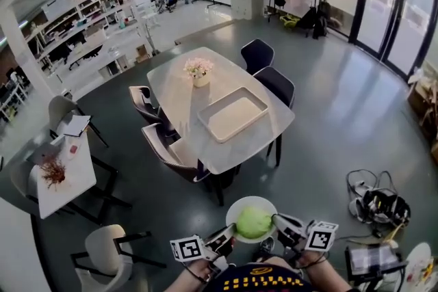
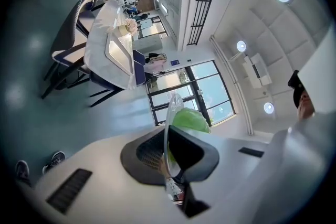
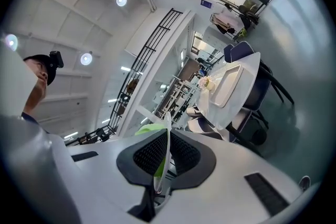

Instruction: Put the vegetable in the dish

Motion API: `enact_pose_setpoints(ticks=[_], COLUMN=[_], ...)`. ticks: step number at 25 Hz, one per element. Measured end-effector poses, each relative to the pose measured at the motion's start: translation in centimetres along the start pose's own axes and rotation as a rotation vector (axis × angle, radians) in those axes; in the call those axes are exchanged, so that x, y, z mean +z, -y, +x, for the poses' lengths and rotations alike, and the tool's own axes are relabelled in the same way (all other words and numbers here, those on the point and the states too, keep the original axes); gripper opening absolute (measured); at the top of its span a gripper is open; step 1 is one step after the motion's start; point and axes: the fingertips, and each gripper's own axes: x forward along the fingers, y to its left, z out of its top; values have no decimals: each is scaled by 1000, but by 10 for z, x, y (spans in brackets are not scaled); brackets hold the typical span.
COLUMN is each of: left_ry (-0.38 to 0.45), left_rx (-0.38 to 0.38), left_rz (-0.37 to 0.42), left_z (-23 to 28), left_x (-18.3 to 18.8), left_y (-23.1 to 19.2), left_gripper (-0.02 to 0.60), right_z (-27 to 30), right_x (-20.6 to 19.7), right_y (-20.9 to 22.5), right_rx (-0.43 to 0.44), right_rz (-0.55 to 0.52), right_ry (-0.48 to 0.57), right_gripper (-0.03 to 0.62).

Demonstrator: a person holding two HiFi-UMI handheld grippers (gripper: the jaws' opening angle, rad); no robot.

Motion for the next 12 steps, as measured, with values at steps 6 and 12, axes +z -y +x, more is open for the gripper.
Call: enact_pose_setpoints(ticks=[6, 12], left_ry=[39, 59], left_rx=[-7, 21], left_rz=[24, 64], left_z=[62, 112], left_x=[18, 24], left_y=[20, 24], left_gripper=[11, 11], right_z=[-2, -12], right_x=[63, 106], right_y=[26, 57], right_rx=[49, 69], right_rz=[-8, -4], right_ry=[-14, -21], right_gripper=[21, 21])
